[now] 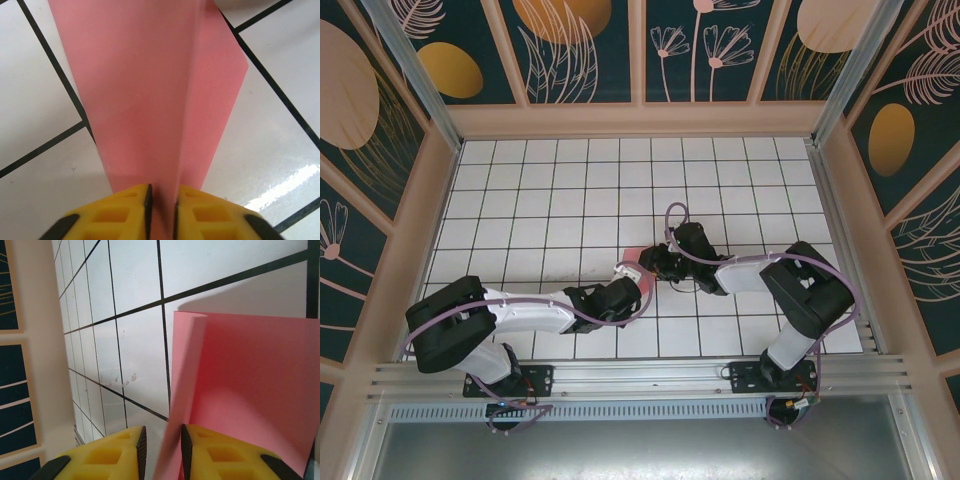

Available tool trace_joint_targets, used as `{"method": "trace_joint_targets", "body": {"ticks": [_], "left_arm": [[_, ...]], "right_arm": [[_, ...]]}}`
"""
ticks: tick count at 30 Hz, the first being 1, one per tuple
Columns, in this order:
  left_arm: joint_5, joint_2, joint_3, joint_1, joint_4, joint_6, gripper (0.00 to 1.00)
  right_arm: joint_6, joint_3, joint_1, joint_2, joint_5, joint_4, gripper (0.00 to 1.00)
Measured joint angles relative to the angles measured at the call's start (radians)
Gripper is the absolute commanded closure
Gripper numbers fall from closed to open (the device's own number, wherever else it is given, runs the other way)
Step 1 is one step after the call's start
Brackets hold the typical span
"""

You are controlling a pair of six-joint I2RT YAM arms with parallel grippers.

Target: Fold a paper plane with a square sheet of paper (pick it up from the middle)

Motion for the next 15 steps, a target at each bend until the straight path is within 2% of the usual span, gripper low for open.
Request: {"method": "trace_joint_targets", "body": {"ticks": [4,9,15], "left_arm": [[0.002,0.000,-0.006,0.000,0.003,0.001,0.89],[0.024,0.000,-0.009,0.000,0.016,0.009,0.90],[0.085,-0.009,-0.009,0.002,0.053,0.032,0.90]], "right_arm": [[-0.007,0.001,0.000,0.000,0.001,-0.019,0.69],[-0.025,0.001,0.000,-0.018,0.016,-0.064,0.63],[-0.051,-0.001,0.000,-0.145,0.092,-0.167,0.54]]}}
